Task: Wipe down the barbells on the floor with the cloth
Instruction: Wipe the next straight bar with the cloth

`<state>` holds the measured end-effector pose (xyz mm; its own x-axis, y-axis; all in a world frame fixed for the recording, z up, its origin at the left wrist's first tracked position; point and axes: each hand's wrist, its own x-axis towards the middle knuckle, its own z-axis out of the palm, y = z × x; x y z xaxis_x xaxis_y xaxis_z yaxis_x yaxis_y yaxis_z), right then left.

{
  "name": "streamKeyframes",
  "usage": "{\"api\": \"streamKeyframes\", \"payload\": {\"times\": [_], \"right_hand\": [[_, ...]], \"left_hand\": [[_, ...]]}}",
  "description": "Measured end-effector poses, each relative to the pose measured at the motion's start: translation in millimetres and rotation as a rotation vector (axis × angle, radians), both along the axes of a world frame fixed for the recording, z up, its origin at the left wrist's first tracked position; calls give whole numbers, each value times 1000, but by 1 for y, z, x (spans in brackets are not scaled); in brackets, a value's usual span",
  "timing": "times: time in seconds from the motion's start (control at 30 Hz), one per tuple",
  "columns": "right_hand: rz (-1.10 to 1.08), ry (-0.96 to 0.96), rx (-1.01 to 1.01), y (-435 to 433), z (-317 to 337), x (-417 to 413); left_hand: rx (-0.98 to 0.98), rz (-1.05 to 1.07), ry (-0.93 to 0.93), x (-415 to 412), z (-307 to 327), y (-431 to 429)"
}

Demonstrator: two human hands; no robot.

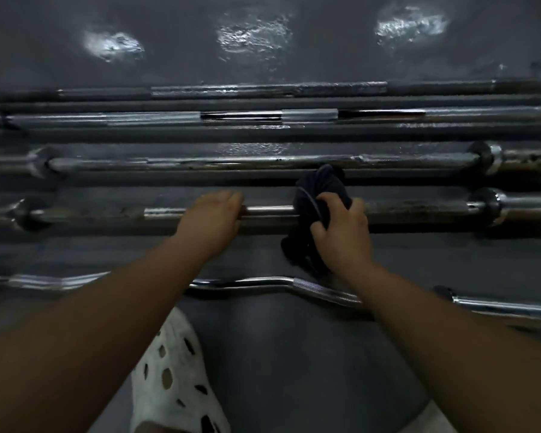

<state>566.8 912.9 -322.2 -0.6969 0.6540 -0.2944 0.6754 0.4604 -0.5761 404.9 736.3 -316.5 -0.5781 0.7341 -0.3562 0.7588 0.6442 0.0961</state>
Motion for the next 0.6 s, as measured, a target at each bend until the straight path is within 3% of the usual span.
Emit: {"api": "streamKeyframes", "payload": {"times": [0.23,0.6], "right_hand": [[-191,167,-128,11,47,9],[-305,127,-140,20,42,17]], "left_hand": [[65,113,-2,25,42,-7],[-97,66,-59,-1,35,7]]}}
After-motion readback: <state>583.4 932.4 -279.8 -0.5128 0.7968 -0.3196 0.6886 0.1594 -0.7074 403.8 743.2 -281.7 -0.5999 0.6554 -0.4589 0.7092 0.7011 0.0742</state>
